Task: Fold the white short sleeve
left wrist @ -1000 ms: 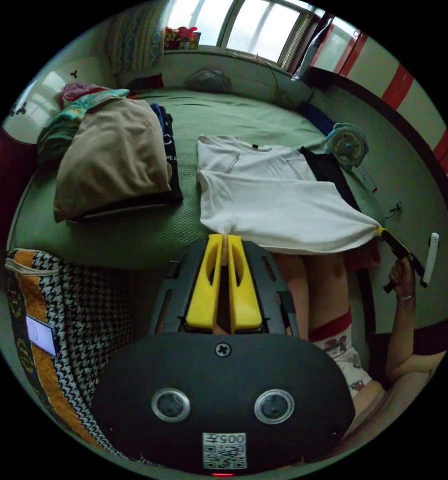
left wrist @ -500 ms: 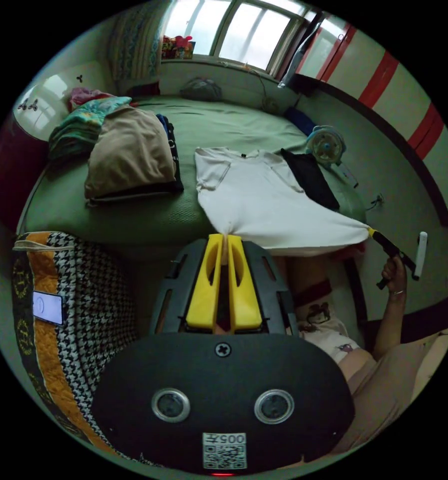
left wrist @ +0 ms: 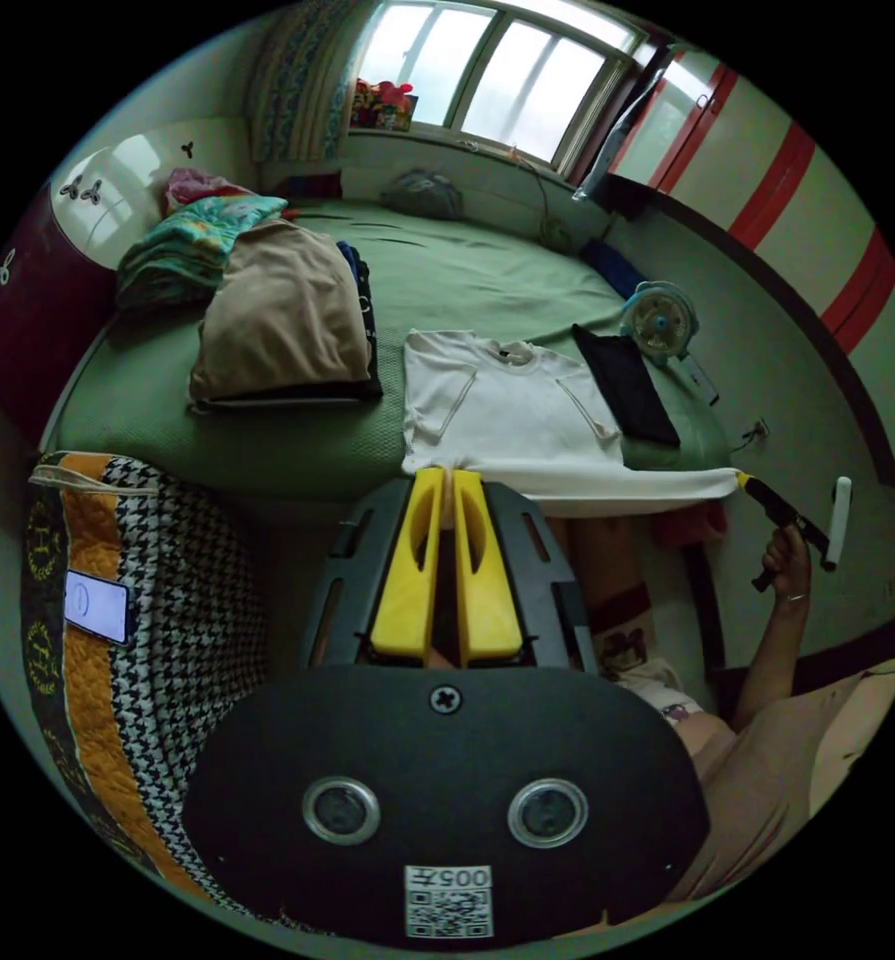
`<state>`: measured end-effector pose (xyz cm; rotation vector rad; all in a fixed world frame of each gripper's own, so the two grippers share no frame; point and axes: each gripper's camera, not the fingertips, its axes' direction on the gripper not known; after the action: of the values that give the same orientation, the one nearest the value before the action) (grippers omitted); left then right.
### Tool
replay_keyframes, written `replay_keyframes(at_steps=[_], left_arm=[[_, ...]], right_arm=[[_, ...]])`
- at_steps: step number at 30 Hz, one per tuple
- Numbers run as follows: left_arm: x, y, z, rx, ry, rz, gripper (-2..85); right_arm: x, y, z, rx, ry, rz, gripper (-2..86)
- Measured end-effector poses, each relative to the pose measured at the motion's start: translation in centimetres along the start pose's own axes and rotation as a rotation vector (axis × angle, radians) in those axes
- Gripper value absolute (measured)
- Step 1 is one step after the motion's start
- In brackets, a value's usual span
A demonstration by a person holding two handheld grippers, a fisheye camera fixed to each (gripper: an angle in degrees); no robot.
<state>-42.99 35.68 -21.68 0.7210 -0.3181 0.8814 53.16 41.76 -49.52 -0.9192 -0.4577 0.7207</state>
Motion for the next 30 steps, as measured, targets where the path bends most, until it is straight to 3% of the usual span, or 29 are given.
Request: replay_keyframes(at_steps=[12,19,22,30], left_arm=[[-2.0,-11.3,6.1,0.003,-0.017,0.022,1.9],[-2.9,-24.4,16.0,-0.007,-0.080,0.040,4.7],[-3.6,-28.2,21.0,-0.042,-0.080,0.019,7.7],[-3.8,-27.4,28.4,-0.135,-0.066,0.047,8.4]], right_arm=[[-3.0,-11.1,7.3,-0.004,0.047,-0.029,-1.3],[-7.3,-24.9,19.2,-0.012,0.133,-0.074,-0.5],[-8.4,-28.7,25.3,-0.113,0.118,-0.041,2.4],[-9.0,-25.5,28.1,-0.164,0.043,-0.122,3.0]])
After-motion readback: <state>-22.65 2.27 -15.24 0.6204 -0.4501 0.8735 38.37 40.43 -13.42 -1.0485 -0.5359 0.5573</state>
